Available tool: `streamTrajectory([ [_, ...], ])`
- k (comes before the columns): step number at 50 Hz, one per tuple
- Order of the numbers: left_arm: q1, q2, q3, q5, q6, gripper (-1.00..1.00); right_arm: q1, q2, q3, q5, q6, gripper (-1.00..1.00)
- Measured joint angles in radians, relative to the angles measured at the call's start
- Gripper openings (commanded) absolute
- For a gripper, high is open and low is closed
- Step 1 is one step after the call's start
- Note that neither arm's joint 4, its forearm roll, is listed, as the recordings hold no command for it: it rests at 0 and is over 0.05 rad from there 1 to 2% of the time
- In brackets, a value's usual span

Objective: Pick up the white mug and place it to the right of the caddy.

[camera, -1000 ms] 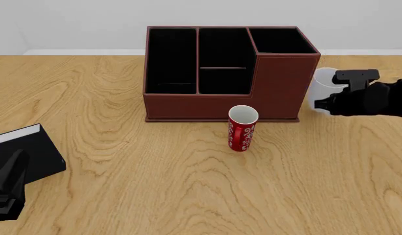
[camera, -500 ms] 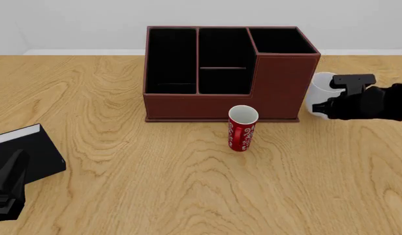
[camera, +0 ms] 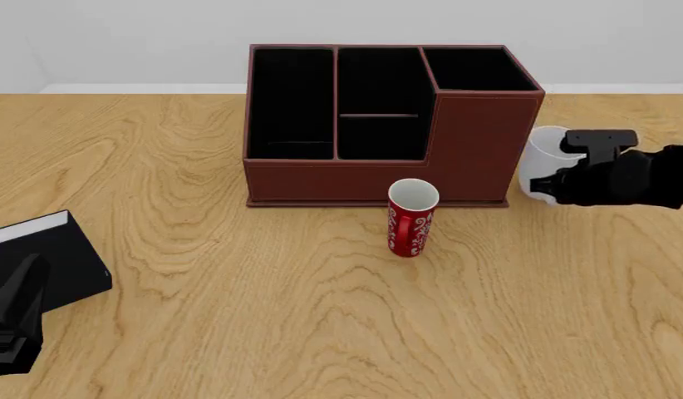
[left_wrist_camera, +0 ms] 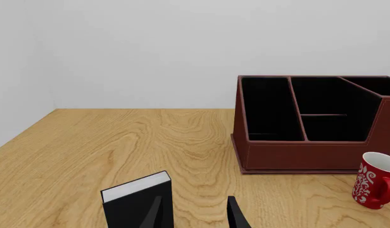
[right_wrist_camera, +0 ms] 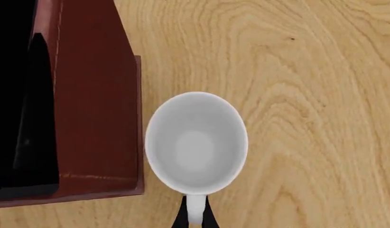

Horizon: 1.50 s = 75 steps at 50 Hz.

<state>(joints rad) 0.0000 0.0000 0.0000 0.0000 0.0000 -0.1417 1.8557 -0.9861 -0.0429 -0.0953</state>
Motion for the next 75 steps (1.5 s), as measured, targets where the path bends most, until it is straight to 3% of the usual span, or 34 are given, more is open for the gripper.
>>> streamTrajectory([
  [13, 0.000, 0.000, 0.000, 0.000, 0.000, 1.00, -0.001, 0.004, -0.002, -0.009, -0.004, -1.00],
  [14, 0.000, 0.000, 0.000, 0.000, 0.000, 1.00, -0.001, 0.004, -0.002, -0.009, -0.005, 1.00],
  [75, 0.000, 0.000, 0.000, 0.000, 0.000, 1.00, -0.004, -0.090, 0.082, -0.025, 0.005, 1.00],
])
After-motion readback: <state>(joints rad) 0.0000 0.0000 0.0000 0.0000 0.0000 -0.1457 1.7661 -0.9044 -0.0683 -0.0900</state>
